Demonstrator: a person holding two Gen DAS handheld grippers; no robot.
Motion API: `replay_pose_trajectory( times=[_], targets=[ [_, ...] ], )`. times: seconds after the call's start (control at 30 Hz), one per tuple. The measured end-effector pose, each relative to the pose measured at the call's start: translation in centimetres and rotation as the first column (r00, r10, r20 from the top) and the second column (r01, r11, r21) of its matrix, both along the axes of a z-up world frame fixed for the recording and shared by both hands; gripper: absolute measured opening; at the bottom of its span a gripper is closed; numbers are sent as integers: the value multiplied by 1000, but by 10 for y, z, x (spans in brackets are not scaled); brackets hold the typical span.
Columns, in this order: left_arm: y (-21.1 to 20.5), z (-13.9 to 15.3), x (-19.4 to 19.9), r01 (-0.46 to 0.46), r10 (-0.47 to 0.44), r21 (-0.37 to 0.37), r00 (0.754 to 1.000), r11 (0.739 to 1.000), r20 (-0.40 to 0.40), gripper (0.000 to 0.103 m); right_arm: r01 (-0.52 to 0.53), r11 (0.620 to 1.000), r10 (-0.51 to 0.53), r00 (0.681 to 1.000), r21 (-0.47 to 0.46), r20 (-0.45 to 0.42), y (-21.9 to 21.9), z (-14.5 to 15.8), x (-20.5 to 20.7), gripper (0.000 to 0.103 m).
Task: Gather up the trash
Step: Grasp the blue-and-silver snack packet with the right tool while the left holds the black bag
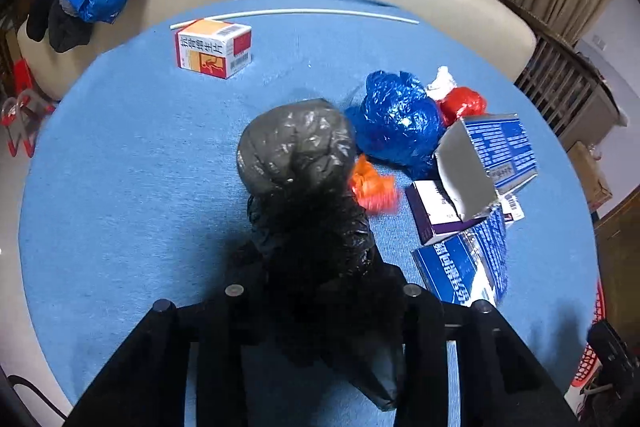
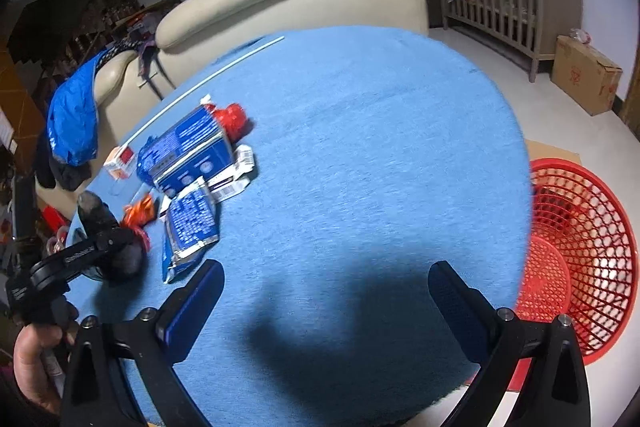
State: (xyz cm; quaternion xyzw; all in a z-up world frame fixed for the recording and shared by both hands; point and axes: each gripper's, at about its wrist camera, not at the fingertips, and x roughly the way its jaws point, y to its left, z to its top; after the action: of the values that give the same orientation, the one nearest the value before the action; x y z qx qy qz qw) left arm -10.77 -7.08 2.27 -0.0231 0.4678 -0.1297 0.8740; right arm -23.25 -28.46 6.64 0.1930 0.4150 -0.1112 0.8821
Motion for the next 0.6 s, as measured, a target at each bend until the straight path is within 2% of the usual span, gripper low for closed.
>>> replay_pose_trajectory(
  times=[0.17, 0.3, 0.53, 0.6],
  targets=[
    [13, 6, -9, 16, -16, -8, 1000, 1000, 27, 37, -125, 992, 125, 992, -26, -4, 27, 2, 26, 103],
    [30, 11, -14, 8, -7, -33, 999, 999, 34, 37, -230, 972, 230, 973, -43, -19, 51, 1, 60, 103],
    [54, 13, -14, 11, -9, -44, 999, 999, 44, 37, -366, 929, 360, 929, -63, -85, 84, -20, 112, 103],
    [58, 11, -12, 17, -16, -49, 999, 999, 39, 37, -378, 920, 366, 924, -101, -113, 92, -28, 123, 103]
  ],
)
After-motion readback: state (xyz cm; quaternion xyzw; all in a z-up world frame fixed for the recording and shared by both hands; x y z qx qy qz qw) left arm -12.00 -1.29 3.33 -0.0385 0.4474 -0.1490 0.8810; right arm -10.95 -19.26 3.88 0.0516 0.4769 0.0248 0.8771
